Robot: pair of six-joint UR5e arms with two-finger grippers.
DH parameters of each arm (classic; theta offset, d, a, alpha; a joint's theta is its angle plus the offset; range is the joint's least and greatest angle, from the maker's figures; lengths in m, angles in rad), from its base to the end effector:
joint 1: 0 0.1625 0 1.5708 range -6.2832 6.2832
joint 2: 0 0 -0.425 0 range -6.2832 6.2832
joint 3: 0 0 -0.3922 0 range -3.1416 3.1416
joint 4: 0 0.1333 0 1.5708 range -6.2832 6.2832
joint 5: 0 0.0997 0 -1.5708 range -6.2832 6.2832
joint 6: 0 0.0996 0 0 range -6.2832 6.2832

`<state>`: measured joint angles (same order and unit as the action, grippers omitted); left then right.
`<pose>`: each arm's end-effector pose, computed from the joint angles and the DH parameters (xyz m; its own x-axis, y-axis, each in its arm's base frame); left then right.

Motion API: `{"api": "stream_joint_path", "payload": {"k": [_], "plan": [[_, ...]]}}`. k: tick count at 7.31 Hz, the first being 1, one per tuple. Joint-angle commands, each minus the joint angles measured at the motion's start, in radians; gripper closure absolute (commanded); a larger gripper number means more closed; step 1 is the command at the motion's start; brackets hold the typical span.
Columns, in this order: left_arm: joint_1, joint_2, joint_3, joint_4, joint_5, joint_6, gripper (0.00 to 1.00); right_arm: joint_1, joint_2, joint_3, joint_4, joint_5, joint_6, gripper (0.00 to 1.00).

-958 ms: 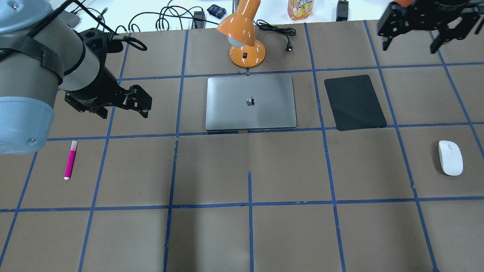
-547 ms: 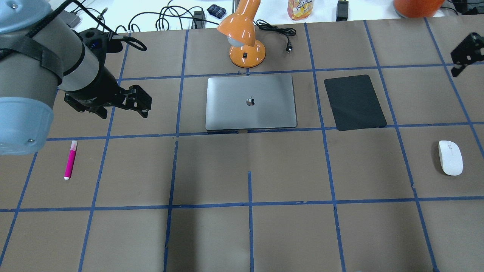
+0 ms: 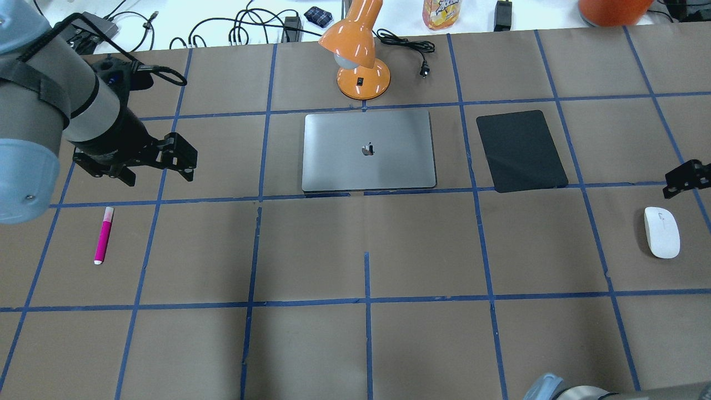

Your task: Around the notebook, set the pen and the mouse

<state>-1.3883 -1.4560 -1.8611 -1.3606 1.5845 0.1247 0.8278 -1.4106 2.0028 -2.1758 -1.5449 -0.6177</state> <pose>-0.0498 -0.4572 0.4201 -0.9981 -0.0583 -0.0179 -0.0577 0.9978 -0.0327 -0.2342 -0.4559 0.2649 -0.9921 0.1246 -0.0137 0.1249 0.9918 -0.0254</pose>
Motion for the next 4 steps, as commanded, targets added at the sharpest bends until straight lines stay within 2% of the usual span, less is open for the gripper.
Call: {"api": "stream_joint_path", "payload": {"k": [1,3,4], "plan": [[0.159,-0.003,-0.035,0.000,0.008,0.125,0.00,-0.022,0.088,0.077,-0.137,0.006,-0.034,0.00],[0.306,-0.032,-0.053,-0.012,0.056,0.145,0.00,-0.024,0.122,0.077,-0.140,-0.003,-0.034,0.00],[0.351,-0.053,-0.073,0.042,0.125,0.208,0.00,-0.024,0.124,0.080,-0.145,-0.006,-0.034,0.01]]}}
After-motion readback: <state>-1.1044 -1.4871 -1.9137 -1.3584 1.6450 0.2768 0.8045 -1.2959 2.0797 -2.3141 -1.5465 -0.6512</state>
